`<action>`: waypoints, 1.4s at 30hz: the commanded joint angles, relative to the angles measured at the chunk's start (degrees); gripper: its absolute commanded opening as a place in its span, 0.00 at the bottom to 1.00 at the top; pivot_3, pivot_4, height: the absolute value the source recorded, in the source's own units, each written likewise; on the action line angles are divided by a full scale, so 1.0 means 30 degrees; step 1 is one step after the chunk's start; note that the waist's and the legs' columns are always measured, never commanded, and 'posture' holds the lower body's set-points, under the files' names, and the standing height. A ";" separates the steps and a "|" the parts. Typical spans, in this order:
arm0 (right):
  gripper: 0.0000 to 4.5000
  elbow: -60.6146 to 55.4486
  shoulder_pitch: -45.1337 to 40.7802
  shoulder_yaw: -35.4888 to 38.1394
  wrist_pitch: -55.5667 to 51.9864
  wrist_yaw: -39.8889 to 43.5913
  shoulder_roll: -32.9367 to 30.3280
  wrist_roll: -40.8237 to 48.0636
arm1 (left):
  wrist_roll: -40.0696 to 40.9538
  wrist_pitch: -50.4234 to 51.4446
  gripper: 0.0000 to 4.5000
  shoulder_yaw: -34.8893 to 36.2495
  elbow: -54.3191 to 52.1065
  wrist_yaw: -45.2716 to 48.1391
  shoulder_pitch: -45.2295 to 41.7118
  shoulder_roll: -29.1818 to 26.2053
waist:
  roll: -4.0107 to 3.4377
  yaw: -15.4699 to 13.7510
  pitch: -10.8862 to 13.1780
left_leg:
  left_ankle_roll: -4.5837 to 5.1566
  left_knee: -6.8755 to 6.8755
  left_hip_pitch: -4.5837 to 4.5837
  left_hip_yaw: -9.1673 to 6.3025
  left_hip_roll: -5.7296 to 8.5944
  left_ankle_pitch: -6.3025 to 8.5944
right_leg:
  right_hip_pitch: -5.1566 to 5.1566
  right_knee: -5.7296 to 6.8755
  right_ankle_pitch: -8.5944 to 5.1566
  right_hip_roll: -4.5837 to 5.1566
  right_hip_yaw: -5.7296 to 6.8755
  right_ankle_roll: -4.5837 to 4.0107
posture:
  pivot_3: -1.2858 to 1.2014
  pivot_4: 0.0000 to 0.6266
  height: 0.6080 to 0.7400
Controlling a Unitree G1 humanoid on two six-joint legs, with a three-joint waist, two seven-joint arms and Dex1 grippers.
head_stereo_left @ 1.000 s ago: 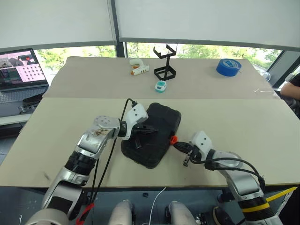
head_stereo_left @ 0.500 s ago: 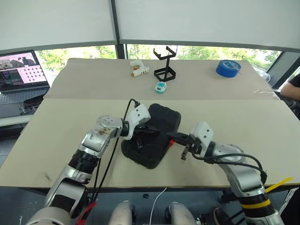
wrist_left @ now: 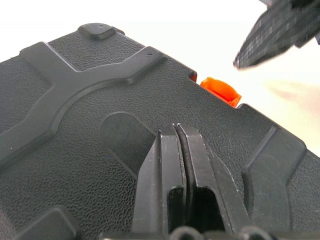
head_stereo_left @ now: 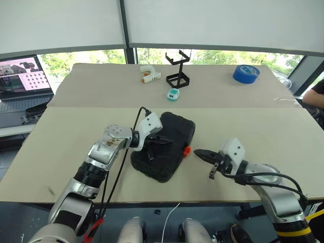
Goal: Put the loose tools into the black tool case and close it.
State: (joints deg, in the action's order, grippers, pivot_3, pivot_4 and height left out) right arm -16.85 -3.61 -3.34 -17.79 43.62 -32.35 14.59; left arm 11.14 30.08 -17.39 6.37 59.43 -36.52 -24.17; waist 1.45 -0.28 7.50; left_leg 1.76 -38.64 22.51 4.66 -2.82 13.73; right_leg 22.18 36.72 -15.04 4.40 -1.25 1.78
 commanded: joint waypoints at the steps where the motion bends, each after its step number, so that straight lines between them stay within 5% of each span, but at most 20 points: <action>1: 0.00 -0.0020 -0.0419 -0.0177 0.0224 0.0004 0.0217 -0.0017 | -0.1060 0.0801 0.03 -0.1597 0.1564 -0.0006 0.1307 -0.0141 | -0.0002 -0.0010 0.0000 | 0.0002 0.0002 0.0000 0.0001 -0.0001 0.0001 | 0.0002 0.0000 -0.0001 0.0001 0.0000 0.0000 | 0.52 0.24 1.00; 42: 0.00 0.1748 -0.3221 -0.2031 -0.0662 0.0003 0.2532 -0.0591 | -0.0995 0.1234 0.03 -0.1541 0.1386 -0.0076 0.1471 -0.0246 | 0.0061 0.0434 -0.0018 | 0.0000 0.0190 -0.0082 0.0008 -0.0016 0.0002 | 0.0031 -0.0047 -0.0027 -0.0016 -0.0114 -0.0032 | 0.52 0.24 1.00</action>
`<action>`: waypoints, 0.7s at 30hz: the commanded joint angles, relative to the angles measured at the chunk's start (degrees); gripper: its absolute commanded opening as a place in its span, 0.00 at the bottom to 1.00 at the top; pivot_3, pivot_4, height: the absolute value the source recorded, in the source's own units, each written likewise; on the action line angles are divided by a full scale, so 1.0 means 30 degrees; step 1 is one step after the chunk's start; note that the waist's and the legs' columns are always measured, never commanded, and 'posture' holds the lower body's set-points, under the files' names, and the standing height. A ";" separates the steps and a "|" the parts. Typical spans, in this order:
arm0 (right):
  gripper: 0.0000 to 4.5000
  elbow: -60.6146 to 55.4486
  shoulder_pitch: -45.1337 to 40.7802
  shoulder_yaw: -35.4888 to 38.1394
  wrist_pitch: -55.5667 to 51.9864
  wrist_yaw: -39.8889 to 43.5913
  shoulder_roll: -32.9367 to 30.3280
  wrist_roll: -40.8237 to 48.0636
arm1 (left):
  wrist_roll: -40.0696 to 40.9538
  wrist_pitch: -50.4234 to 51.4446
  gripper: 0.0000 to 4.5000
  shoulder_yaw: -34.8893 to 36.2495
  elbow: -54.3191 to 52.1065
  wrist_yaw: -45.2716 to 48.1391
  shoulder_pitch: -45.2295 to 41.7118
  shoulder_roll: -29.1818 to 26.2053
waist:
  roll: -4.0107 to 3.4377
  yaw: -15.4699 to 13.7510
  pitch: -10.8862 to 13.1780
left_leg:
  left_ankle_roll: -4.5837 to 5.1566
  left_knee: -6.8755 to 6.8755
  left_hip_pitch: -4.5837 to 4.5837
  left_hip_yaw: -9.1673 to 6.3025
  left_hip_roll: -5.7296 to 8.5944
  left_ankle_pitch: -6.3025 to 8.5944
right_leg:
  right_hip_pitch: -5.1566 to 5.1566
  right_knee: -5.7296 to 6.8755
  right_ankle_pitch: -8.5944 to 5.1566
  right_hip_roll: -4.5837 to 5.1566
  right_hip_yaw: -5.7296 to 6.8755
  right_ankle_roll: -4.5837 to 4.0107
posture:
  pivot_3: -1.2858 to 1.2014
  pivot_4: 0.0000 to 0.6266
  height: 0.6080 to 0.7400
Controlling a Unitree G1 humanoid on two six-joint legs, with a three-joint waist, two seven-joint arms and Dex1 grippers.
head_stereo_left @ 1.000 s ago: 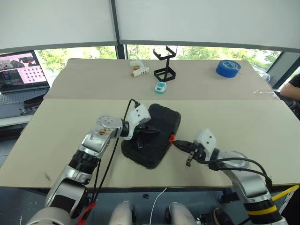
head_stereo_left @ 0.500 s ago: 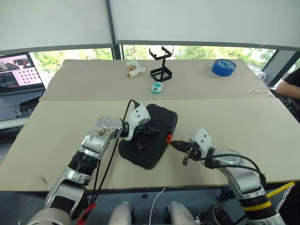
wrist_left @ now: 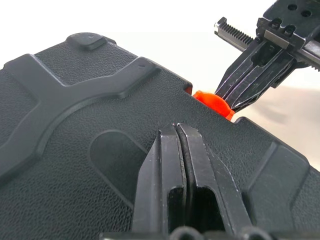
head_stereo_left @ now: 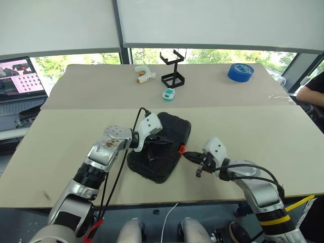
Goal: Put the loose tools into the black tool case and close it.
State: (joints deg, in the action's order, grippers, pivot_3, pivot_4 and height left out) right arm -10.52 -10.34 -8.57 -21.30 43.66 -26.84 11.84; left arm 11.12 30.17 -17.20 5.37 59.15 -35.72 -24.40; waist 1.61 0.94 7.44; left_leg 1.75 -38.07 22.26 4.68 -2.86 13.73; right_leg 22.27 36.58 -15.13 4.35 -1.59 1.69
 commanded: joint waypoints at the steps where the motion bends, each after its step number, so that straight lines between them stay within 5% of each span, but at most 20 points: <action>1: 0.00 -0.0223 -0.1048 -0.0266 0.0543 -0.0014 0.0787 0.0313 | -0.0972 0.1218 0.03 -0.1598 0.1704 0.0023 0.1231 -0.0169 | 0.0022 0.0054 0.0004 | 0.0000 0.0008 -0.0009 0.0001 0.0000 0.0000 | 0.0000 0.0000 0.0001 -0.0006 -0.0008 -0.0001 | 0.52 0.24 1.00; 10: 0.00 -0.1039 0.0225 0.1486 0.0686 0.1249 -0.0513 0.1539 | 0.1596 -0.1172 0.03 0.1893 -0.0166 0.0900 0.2629 -0.0632 | 0.0013 0.0204 0.0015 | -0.0001 0.0104 -0.0022 0.0052 0.0001 0.0001 | 0.0077 0.0002 -0.0001 -0.0019 -0.0118 -0.0006 | 0.52 0.24 1.00; 14: 0.18 -0.1891 0.1173 0.3156 0.0928 0.2339 -0.1710 0.2844 | 0.3111 -0.2528 0.35 0.4271 -0.2303 0.1599 0.4054 -0.1764 | 0.0000 0.0250 0.0047 | -0.0024 0.0138 0.0091 0.0071 0.0007 0.0023 | 0.0228 0.0012 -0.0001 -0.0021 -0.0159 -0.0002 | 0.52 0.24 1.00; 21: 0.69 -0.0238 0.2727 0.5501 0.5338 0.4894 -0.4162 0.2512 | 0.3783 -0.3808 0.88 0.9226 -0.4041 0.0737 0.7983 -0.4850 | 0.0038 -0.0006 0.0258 | -0.0012 0.0127 0.0250 0.0080 0.0014 0.0038 | 0.0349 -0.0049 0.0008 -0.0010 -0.0132 0.0032 | 0.52 0.24 1.00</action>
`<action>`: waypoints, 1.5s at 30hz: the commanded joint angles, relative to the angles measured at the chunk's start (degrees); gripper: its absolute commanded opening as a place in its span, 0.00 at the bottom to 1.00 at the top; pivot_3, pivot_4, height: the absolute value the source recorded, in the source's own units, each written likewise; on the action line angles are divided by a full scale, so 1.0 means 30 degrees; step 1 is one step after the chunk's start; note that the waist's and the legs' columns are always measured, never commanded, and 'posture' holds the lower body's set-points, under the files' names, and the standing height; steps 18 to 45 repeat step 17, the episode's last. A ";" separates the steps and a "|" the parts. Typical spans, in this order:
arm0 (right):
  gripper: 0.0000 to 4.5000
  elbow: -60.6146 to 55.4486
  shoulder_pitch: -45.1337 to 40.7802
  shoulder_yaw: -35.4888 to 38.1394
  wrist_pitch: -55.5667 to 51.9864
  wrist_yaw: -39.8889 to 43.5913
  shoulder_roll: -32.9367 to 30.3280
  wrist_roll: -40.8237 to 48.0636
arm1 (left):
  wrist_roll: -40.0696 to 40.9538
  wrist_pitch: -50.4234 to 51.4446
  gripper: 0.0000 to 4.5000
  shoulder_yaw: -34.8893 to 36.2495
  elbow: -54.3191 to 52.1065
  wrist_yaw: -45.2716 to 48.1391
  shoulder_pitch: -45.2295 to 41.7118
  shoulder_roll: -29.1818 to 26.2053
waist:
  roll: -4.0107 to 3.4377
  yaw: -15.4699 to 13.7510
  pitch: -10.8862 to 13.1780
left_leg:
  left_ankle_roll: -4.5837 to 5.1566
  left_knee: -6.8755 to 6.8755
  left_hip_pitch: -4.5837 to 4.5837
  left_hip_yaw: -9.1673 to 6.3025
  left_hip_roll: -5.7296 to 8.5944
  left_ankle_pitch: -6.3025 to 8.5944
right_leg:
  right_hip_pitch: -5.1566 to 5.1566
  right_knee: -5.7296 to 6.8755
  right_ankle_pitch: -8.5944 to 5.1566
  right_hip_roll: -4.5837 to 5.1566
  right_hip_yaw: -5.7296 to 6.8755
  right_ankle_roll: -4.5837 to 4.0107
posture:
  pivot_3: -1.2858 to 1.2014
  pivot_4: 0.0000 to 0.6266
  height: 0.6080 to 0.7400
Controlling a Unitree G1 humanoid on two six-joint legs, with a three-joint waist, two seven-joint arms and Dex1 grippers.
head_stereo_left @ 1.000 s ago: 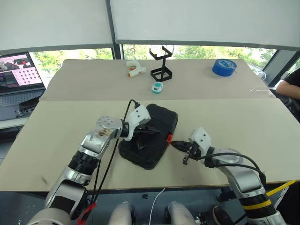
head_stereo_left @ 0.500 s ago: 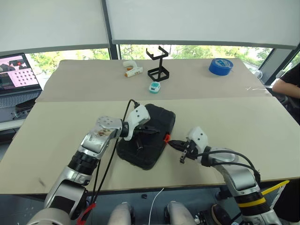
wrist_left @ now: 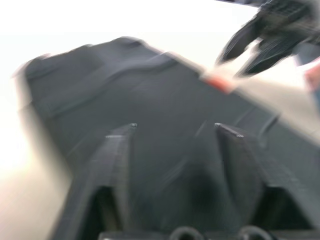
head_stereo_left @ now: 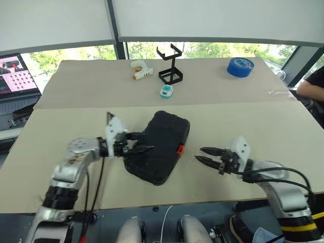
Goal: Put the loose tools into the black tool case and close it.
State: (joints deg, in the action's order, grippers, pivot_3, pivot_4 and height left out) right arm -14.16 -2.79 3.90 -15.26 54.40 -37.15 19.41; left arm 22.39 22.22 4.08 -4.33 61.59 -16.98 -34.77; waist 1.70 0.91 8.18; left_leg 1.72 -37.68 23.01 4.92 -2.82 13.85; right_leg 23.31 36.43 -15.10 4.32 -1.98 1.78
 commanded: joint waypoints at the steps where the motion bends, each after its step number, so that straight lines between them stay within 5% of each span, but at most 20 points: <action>1: 0.77 0.1845 0.0162 0.1608 0.4933 0.1968 -0.0941 -0.0165 | 0.0013 -0.1535 0.95 0.2929 -0.0594 0.0098 0.2650 -0.1877 | 0.0008 0.0026 0.0017 | 0.0000 0.0000 0.0020 0.0002 -0.0002 0.0000 | 0.0009 -0.0037 0.0009 -0.0002 0.0005 0.0013 | 0.52 0.24 1.00; 4: 0.99 0.4392 -0.0358 0.1897 0.8270 0.3533 -0.1317 -0.0142 | 0.0053 -0.2438 1.00 0.4308 -0.0025 0.0191 0.4783 -0.2645 | 0.0010 -0.0031 0.0047 | 0.0026 0.0002 0.0032 0.0041 -0.0002 0.0031 | 0.0001 -0.0117 0.0025 0.0020 -0.0002 0.0033 | 0.52 0.24 1.00; 10: 0.99 0.8848 -0.2411 0.2245 1.0281 0.4418 -0.1580 -0.0011 | -0.0758 -0.6135 1.00 0.5653 0.0415 -0.0068 0.8243 -0.2549 | 0.0076 -0.0182 0.0138 | 0.0027 -0.0015 0.0053 0.0052 -0.0003 0.0034 | -0.0001 -0.0143 0.0041 0.0062 0.0020 0.0043 | 0.52 0.24 1.00; 17: 0.99 1.1302 -0.3159 0.2302 1.1917 0.5186 -0.1688 0.0049 | -0.0594 -0.6700 1.00 0.5587 -0.1243 -0.1555 0.9500 -0.1642 | 0.0067 -0.0342 0.0148 | 0.0018 -0.0007 0.0052 0.0053 -0.0006 0.0037 | -0.0002 -0.0136 0.0052 0.0152 0.0046 0.0022 | 0.52 0.24 1.00; 45: 0.99 1.1302 -0.3159 0.2302 1.1917 0.5186 -0.1688 0.0049 | -0.0594 -0.6700 1.00 0.5587 -0.1243 -0.1555 0.9500 -0.1642 | 0.0067 -0.0342 0.0148 | 0.0018 -0.0007 0.0052 0.0053 -0.0006 0.0037 | -0.0002 -0.0136 0.0052 0.0152 0.0046 0.0022 | 0.52 0.24 1.00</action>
